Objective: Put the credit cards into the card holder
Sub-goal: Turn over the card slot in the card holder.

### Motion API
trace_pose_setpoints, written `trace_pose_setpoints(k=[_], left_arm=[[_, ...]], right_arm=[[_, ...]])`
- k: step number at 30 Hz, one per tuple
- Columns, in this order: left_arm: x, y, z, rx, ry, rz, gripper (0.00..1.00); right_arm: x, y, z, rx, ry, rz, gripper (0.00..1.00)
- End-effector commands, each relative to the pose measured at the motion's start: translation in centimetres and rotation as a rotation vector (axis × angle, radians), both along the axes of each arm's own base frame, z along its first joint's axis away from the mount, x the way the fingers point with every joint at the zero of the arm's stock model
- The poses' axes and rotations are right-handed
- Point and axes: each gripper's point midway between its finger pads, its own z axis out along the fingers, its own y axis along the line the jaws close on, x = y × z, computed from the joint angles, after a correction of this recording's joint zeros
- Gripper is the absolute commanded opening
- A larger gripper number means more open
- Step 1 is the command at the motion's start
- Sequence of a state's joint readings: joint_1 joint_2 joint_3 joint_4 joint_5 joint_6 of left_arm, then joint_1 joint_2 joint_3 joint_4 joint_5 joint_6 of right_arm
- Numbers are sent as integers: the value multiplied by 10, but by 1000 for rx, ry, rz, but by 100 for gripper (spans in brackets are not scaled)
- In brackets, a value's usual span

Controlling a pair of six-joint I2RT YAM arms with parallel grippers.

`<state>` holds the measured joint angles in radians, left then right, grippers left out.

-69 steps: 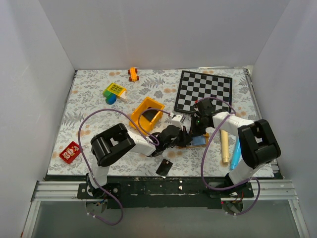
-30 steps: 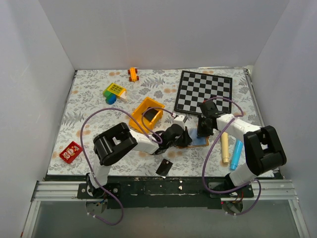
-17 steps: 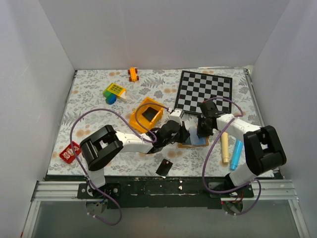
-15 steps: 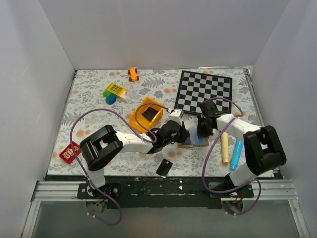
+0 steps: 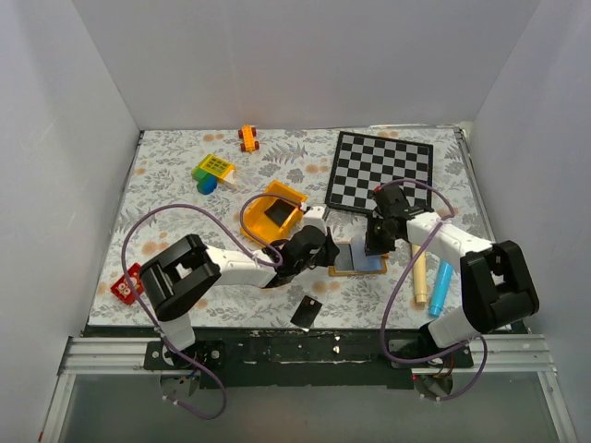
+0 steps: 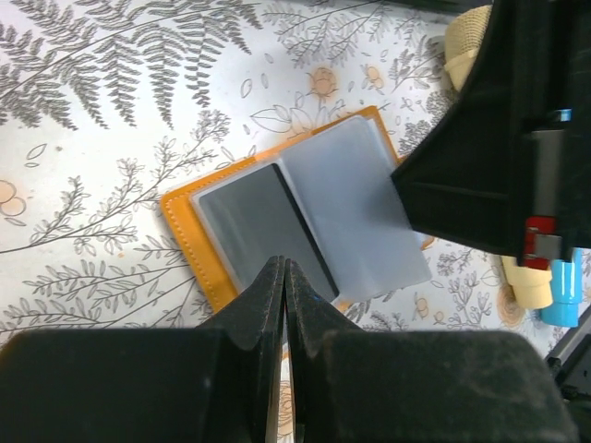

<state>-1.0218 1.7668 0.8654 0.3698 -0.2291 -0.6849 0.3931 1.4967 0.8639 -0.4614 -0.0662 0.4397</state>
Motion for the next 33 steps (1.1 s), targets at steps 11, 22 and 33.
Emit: trace_pose_setpoints(k=[11, 22, 33], left_arm=[[11, 27, 18, -13, -22, 92, 0], [17, 47, 37, -8, -78, 112, 0], [17, 45, 37, -5, -76, 103, 0]], right_arm=[[7, 41, 32, 209, -30, 132, 1], [2, 64, 19, 266, 36, 219, 1], [-2, 53, -10, 149, 86, 206, 1]])
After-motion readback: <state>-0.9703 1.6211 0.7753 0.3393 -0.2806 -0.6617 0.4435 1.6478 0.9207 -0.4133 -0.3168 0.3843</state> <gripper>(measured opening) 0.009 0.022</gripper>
